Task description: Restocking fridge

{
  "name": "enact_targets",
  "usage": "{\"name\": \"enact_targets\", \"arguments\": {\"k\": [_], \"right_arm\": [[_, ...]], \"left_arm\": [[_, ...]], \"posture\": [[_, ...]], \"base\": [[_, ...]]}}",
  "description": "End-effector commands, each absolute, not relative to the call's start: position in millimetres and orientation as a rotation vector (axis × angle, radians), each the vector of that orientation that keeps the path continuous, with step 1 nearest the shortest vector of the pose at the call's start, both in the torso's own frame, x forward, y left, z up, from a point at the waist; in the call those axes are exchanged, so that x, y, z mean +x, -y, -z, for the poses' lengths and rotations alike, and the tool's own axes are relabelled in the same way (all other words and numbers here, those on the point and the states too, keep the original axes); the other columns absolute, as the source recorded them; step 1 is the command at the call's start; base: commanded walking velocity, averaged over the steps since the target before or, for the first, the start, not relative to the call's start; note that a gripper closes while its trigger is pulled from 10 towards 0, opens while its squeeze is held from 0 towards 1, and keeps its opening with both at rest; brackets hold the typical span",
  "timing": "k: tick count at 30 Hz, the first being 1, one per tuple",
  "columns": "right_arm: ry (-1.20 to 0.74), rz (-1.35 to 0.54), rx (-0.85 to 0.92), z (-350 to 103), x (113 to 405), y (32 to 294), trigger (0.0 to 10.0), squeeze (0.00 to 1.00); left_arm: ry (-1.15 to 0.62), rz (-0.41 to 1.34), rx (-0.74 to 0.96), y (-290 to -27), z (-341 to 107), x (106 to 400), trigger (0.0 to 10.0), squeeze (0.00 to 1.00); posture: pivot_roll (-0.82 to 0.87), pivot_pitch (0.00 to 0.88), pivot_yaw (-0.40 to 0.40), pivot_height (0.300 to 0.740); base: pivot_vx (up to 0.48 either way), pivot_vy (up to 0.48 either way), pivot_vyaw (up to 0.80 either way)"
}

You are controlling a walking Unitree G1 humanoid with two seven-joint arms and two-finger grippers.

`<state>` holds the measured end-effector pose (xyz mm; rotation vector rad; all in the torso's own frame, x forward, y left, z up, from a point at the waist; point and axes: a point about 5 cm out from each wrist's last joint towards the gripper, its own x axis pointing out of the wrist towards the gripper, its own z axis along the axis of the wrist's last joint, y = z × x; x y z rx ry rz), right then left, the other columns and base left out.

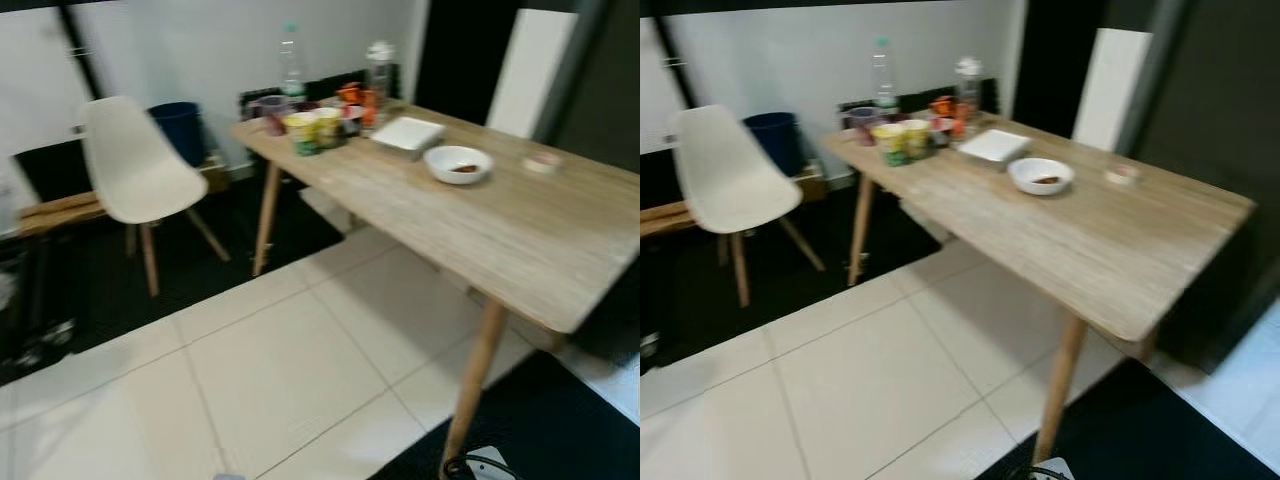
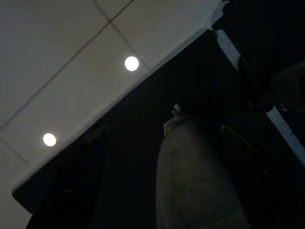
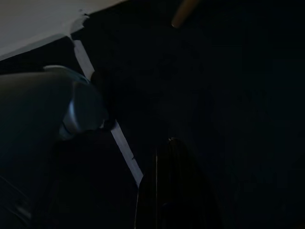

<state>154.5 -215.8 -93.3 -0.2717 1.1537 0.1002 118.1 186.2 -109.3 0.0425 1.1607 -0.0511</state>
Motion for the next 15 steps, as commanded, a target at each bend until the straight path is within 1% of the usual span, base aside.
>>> {"name": "enact_targets", "arguments": {"k": [1,12,13,14,15], "right_arm": [[-1.151,-0.105,-0.293,93.4,154.8,215.0,10.0,0.00],[-1.140,-0.080,-0.279,93.0,155.5,215.7,10.0,0.00],[-1.122,-0.067,-0.242,92.7,156.3,214.7,10.0,0.88],[-1.122,-0.067,-0.242,92.7,156.3,214.7,10.0,0.88],[-1.110,-0.063,-0.213,92.5,156.8,213.7,10.0,1.00]], "left_arm": [[-1.180,0.059,0.065,-185.1,110.7,114.0,10.0,0.00],[-1.187,0.036,0.063,-186.7,111.4,111.5,10.0,0.00],[-1.194,0.020,0.035,-186.8,111.8,110.1,10.0,1.00],[-1.194,0.020,0.035,-186.8,111.8,110.1,10.0,1.00],[-1.197,0.014,0.022,-186.8,112.0,109.4,10.0,1.00]], "posture": [[-0.05,0.000,0.020,0.740],[-0.05,0.000,0.021,0.740],[-0.05,0.000,0.021,0.740],[-0.05,0.000,0.021,0.740],[-0.05,0.000,0.021,0.740]], "base": [[0.000,0.000,0.00],[0.000,0.000,0.00],[0.000,0.000,0.00],[0.000,0.000,0.00],[0.000,0.000,0.00]]}}
